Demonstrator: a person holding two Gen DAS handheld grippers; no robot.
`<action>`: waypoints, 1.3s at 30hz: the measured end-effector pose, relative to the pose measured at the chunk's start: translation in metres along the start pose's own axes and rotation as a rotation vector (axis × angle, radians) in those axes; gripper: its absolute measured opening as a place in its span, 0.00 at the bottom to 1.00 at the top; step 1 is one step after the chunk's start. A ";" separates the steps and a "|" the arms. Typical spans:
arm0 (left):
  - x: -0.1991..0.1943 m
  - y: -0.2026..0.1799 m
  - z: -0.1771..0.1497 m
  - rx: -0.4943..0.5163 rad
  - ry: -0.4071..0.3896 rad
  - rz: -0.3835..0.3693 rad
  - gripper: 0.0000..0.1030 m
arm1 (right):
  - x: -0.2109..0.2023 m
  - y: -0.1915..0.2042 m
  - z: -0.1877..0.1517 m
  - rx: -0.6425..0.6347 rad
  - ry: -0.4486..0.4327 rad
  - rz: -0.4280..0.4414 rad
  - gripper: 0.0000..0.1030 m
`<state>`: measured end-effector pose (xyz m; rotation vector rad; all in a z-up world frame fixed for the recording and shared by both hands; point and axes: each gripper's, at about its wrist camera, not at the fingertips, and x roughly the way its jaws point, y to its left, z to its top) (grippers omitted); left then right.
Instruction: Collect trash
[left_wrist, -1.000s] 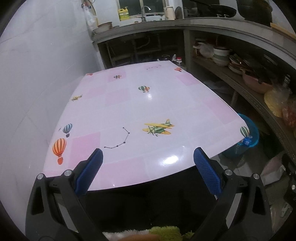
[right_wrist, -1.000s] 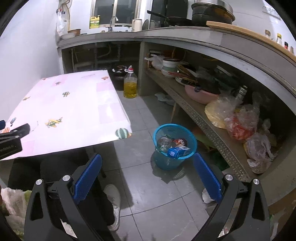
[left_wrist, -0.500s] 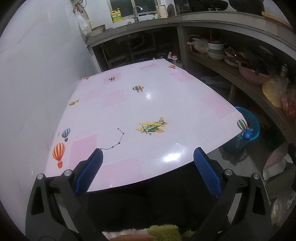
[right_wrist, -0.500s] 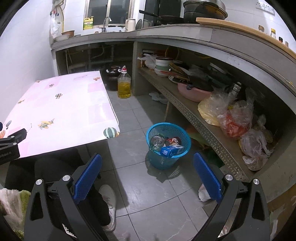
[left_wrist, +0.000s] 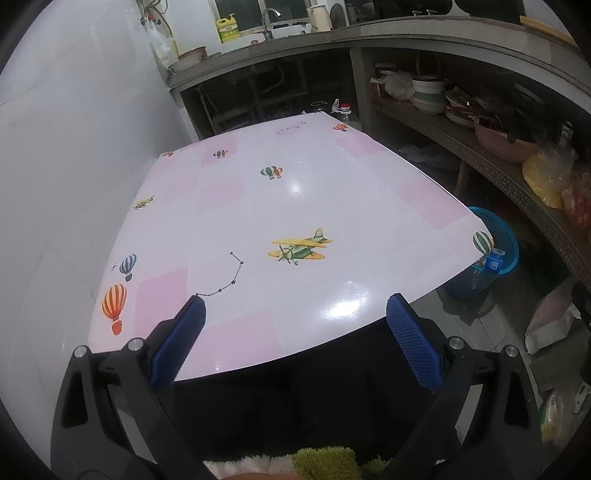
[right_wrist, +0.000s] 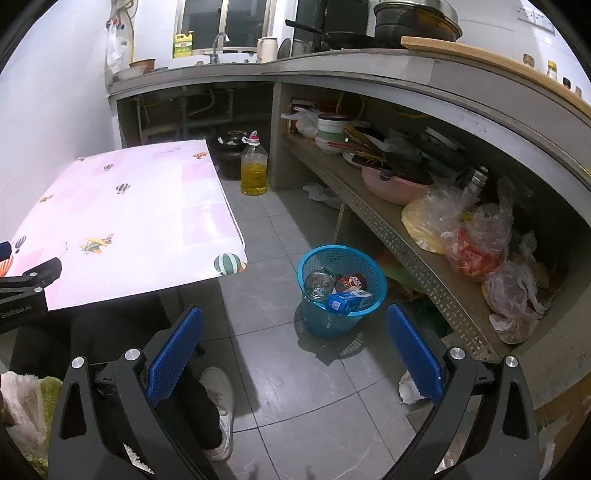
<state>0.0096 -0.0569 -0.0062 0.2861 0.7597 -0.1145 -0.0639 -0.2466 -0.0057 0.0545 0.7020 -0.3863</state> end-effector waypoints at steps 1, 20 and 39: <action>0.001 0.001 0.000 0.000 0.000 -0.001 0.92 | 0.000 0.000 0.000 -0.001 0.000 0.001 0.94; 0.003 0.002 0.000 -0.009 0.013 -0.014 0.92 | -0.003 0.008 0.004 -0.013 -0.006 -0.002 0.94; 0.003 0.000 -0.002 -0.014 0.020 -0.022 0.92 | -0.003 0.007 0.006 -0.016 -0.008 -0.002 0.94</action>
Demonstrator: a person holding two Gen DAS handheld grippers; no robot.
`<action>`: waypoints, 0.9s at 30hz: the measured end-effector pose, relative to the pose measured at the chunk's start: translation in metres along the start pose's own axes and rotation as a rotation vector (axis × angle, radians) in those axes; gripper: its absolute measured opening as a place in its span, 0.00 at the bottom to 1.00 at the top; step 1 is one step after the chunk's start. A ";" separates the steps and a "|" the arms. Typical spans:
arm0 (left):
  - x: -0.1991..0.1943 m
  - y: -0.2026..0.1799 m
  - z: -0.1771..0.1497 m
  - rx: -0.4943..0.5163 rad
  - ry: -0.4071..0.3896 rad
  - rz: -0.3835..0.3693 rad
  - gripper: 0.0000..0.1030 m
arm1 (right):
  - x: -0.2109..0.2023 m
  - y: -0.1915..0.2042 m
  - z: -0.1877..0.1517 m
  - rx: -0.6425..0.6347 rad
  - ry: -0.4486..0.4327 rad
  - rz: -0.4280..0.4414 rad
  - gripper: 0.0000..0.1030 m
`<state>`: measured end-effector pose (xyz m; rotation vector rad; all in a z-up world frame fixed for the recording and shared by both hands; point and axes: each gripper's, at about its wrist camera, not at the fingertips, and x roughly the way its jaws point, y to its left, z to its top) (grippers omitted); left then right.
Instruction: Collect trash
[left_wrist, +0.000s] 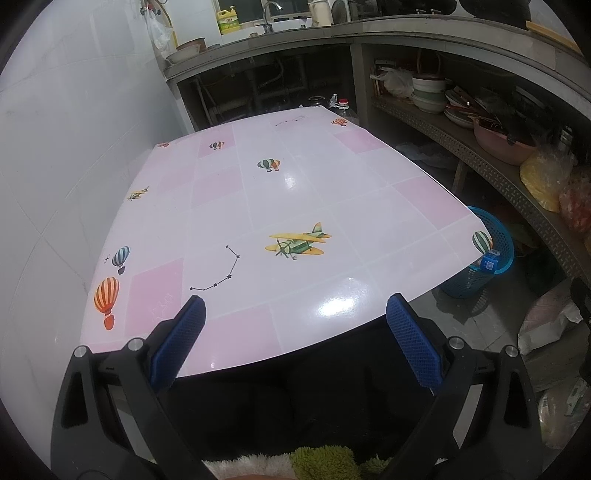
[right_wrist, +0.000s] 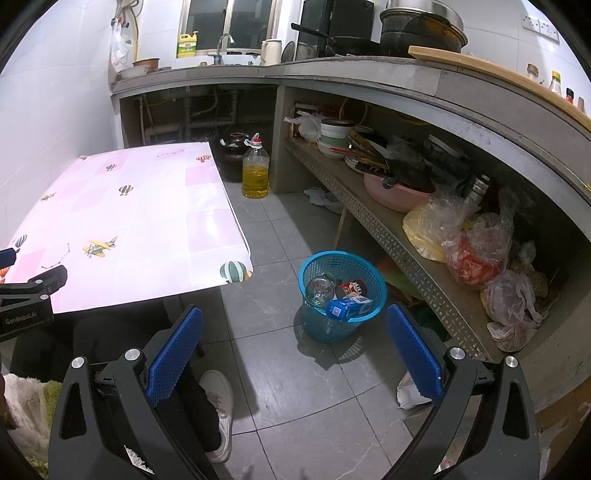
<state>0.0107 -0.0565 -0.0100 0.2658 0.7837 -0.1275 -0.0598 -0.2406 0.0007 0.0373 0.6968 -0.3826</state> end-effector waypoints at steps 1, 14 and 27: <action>0.001 0.001 0.001 0.000 0.001 0.001 0.92 | 0.000 0.000 0.001 0.000 -0.001 -0.001 0.94; 0.002 0.003 0.002 -0.003 0.004 -0.002 0.92 | -0.002 0.000 0.009 -0.006 -0.004 -0.001 0.94; 0.003 0.002 0.002 -0.004 0.005 -0.005 0.92 | -0.001 -0.001 0.009 -0.007 -0.005 -0.001 0.94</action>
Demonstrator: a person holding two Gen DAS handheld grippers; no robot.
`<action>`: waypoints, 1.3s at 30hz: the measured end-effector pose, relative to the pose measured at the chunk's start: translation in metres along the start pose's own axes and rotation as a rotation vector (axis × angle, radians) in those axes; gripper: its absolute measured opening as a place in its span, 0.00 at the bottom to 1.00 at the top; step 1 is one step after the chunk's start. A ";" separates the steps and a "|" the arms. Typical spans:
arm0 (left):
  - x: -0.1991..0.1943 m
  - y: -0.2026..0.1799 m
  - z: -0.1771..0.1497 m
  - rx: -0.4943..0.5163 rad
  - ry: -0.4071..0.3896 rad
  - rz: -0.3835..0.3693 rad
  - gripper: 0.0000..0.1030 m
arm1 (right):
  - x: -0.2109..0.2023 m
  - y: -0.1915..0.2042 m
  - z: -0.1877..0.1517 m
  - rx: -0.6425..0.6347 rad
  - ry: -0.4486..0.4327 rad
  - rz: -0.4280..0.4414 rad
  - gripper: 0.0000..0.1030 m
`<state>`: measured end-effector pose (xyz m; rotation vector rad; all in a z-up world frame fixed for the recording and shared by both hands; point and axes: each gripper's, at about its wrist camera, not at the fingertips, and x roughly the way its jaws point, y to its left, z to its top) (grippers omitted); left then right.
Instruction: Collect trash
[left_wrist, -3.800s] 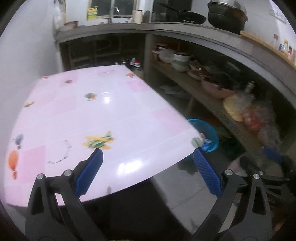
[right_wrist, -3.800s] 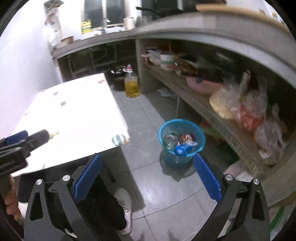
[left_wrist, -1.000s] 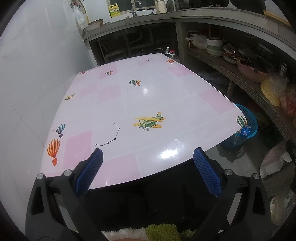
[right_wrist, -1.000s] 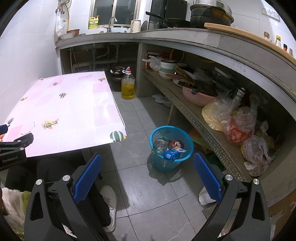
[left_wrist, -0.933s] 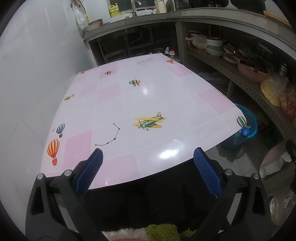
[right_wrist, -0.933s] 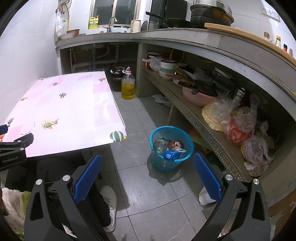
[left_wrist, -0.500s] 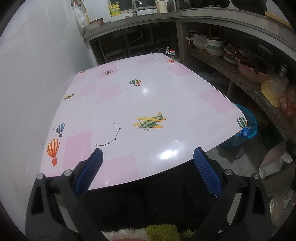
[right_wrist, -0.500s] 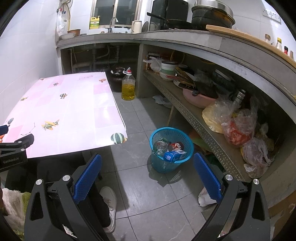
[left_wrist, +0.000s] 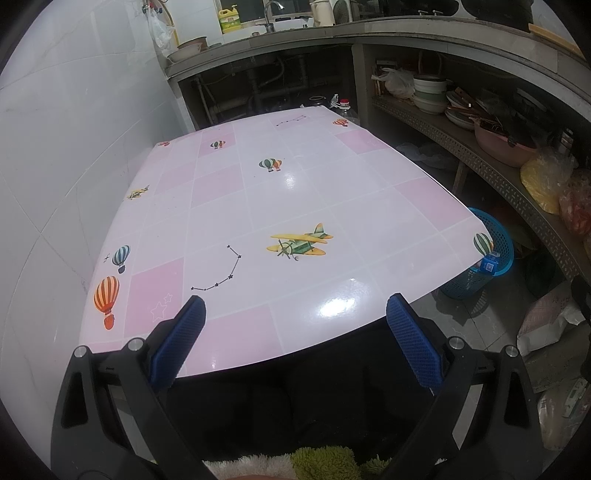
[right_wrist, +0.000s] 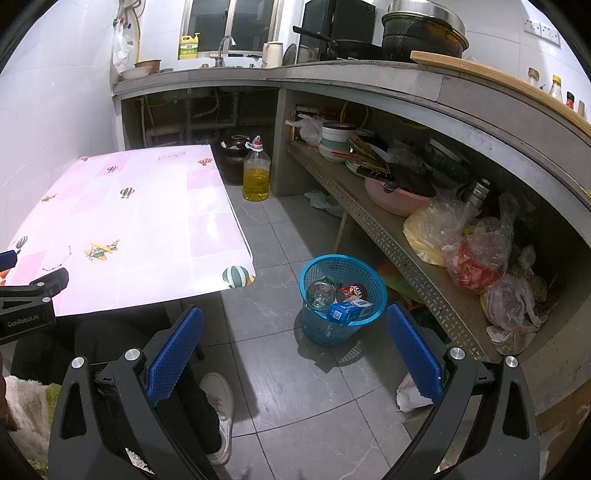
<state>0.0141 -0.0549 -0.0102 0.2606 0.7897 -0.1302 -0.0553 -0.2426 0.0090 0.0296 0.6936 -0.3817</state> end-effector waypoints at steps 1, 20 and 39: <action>0.000 0.001 0.000 0.000 0.000 0.000 0.92 | 0.000 0.000 0.000 0.000 0.000 0.000 0.94; 0.001 0.002 0.000 -0.001 0.000 -0.002 0.92 | 0.000 0.000 0.000 -0.001 -0.002 0.000 0.94; 0.001 0.003 0.000 -0.002 0.000 -0.003 0.92 | 0.000 0.001 -0.001 -0.001 -0.003 -0.001 0.94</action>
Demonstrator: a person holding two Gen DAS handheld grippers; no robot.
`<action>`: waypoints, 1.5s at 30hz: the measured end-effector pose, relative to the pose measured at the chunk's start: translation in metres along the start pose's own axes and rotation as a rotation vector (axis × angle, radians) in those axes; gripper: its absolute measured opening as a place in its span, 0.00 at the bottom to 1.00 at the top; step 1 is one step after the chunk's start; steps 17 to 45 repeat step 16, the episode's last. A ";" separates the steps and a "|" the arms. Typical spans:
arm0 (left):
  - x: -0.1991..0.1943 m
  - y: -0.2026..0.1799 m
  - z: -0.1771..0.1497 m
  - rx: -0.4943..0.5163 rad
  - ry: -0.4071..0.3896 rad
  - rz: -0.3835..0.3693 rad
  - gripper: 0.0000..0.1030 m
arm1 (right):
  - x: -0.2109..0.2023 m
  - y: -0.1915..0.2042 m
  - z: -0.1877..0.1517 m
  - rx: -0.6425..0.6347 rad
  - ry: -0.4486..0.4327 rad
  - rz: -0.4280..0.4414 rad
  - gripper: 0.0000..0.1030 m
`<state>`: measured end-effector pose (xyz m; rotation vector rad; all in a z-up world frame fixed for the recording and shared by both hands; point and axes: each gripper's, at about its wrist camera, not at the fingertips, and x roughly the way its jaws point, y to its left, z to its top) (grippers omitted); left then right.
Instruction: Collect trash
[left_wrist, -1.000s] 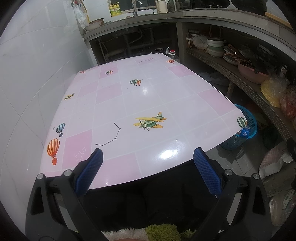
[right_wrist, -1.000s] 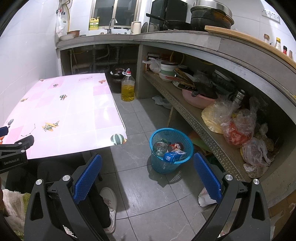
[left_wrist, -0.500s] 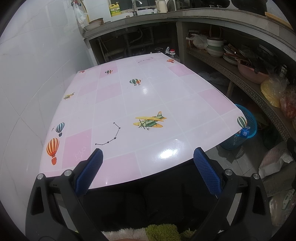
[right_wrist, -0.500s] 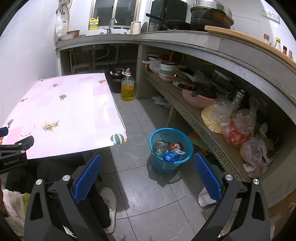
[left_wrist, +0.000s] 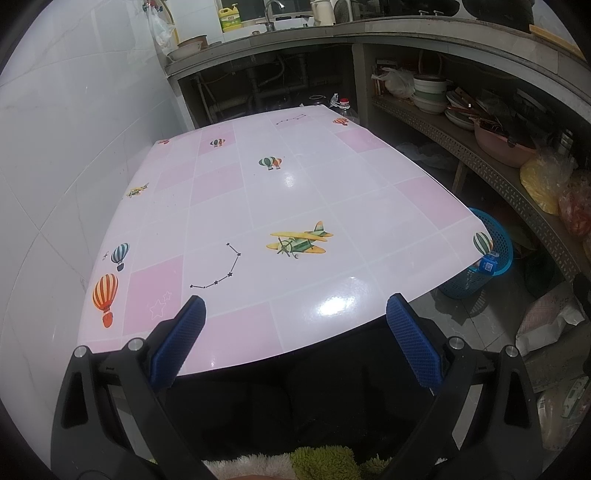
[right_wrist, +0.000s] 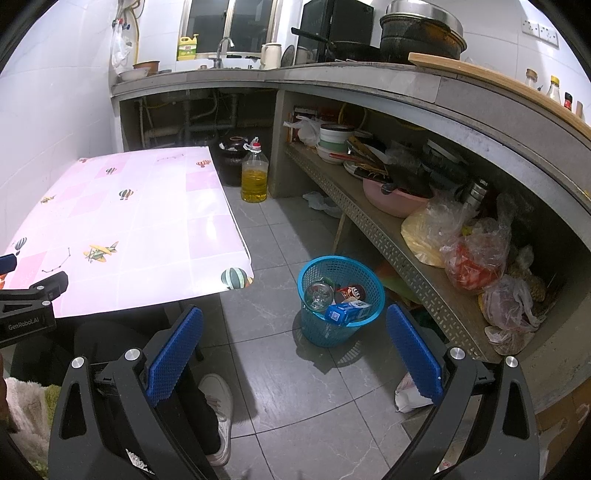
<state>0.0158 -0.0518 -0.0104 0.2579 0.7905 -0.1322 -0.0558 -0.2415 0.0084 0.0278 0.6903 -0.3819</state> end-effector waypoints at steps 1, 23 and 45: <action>0.000 -0.001 0.000 0.001 0.001 -0.001 0.92 | 0.000 0.000 0.001 0.000 0.000 0.000 0.94; -0.001 -0.003 -0.001 -0.004 0.004 -0.004 0.92 | 0.000 0.001 0.002 0.001 -0.002 -0.002 0.94; -0.001 -0.003 -0.001 -0.004 0.004 -0.004 0.92 | 0.000 0.001 0.002 0.001 -0.002 -0.002 0.94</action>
